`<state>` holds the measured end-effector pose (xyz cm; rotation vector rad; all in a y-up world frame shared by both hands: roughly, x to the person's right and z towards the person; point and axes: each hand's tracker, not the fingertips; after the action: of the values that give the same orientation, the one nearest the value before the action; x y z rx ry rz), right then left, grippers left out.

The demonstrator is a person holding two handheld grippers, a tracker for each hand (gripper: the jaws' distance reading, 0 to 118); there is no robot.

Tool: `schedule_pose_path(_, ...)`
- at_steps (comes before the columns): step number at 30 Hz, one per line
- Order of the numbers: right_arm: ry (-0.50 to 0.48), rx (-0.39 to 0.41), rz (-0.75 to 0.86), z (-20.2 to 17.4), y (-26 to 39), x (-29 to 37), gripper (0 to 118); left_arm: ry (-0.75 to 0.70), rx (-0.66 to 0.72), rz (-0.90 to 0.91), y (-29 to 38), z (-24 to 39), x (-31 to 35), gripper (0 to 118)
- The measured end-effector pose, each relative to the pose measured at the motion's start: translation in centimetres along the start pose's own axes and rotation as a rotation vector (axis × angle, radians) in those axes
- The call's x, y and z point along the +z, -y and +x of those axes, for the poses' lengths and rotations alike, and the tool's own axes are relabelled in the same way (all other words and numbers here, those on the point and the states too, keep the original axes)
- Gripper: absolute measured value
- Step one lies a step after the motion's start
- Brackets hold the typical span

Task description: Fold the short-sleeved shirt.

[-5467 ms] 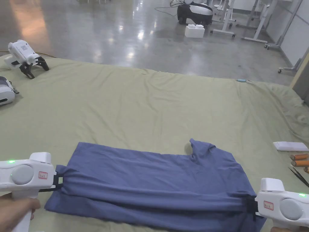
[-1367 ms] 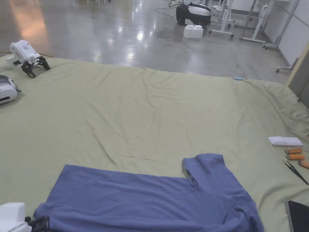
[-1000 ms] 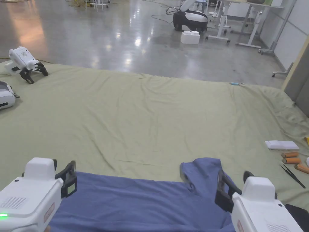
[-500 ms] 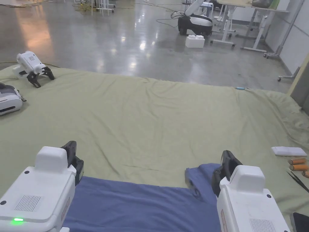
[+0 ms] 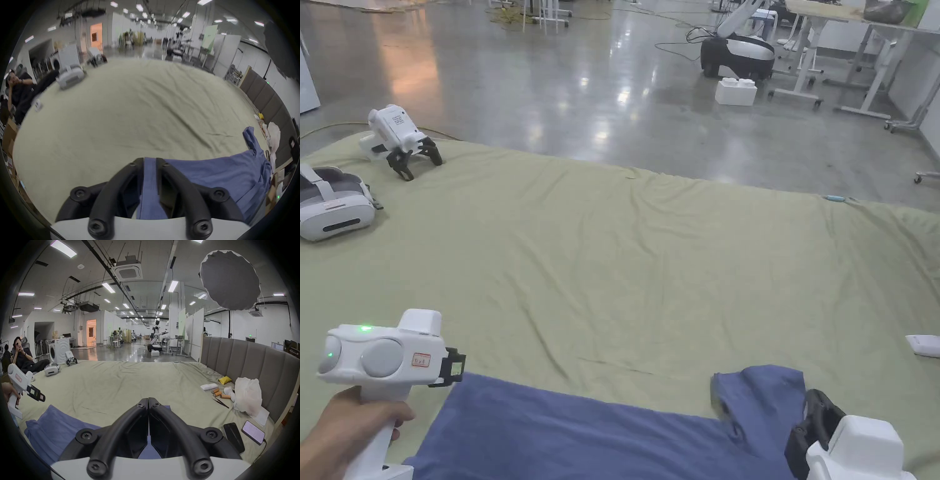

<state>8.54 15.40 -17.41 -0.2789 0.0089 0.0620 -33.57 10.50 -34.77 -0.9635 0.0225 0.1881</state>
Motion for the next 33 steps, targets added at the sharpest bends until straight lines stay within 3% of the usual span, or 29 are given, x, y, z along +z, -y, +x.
schedule_pose_path(2, 0.011, 0.004, -0.018, 0.4, 0.4, -0.3, 0, 0.010, 0.013, -0.047, -0.3, 0.3, -1.3, 39)
schedule_pose_path(4, 0.024, 0.007, -0.039, 0.8, 0.8, -0.5, 0, -0.020, 0.005, -0.075, -0.4, 0.7, -2.7, 68)
schedule_pose_path(6, 0.033, 0.003, -0.061, 1.2, 1.1, -0.7, 0, -0.026, -0.002, -0.105, -0.3, 1.1, -4.0, 71)
schedule_pose_path(10, 0.045, -0.024, -0.115, 2.0, 1.8, -1.4, 0, -0.097, -0.085, -0.146, 1.4, 2.9, -5.6, 67)
schedule_pose_path(12, 0.051, -0.035, -0.141, 2.4, 2.1, -1.9, 0, -0.108, -0.097, -0.138, 1.1, 2.3, -7.2, 59)
schedule_pose_path(16, 0.049, -0.062, -0.203, 3.2, 2.6, -3.5, 0, -0.070, -0.130, -0.105, 1.4, 3.1, -6.6, 6)
schedule_pose_path(17, 0.041, -0.056, -0.212, 3.5, 2.5, -4.2, 0, -0.034, -0.130, -0.098, 1.4, 3.2, -6.2, 3)
schedule_pose_path(22, 0.022, -0.042, -0.358, 6.4, 1.4, -9.8, 3, -0.033, -0.122, -0.059, 1.8, 2.8, -5.1, 2)
schedule_pose_path(23, 0.021, -0.047, -0.408, 7.1, 1.1, -11.4, 11, -0.022, -0.116, -0.036, 1.9, 2.7, -4.5, 2)
schedule_pose_path(25, 0.008, -0.051, -0.485, 8.4, 1.2, -14.5, 45, -0.027, -0.116, 0.001, 2.3, 2.9, -3.3, 1)
schedule_pose_path(26, -0.012, -0.046, -0.553, 9.1, 1.4, -16.3, 56, -0.025, -0.108, 0.034, 2.4, 2.8, -2.6, 1)
schedule_pose_path(27, -0.016, -0.057, -0.591, 9.7, 1.8, -17.8, 59, -0.025, -0.102, 0.058, 2.5, 2.8, -2.1, 1)
schedule_pose_path(29, -0.024, 0.012, -0.708, 10.1, 2.7, -20.7, 59, -0.030, -0.097, 0.092, 3.0, 3.1, -1.0, 1)
schedule_pose_path(31, -0.052, 0.032, -0.780, 10.5, 4.0, -22.7, 59, -0.049, -0.104, 0.100, 3.6, 3.3, -0.7, 1)
schedule_pose_path(33, -0.090, -0.011, -0.846, 10.9, 4.9, -24.0, 55, -0.068, -0.129, 0.118, 4.3, 4.0, -0.1, 1)
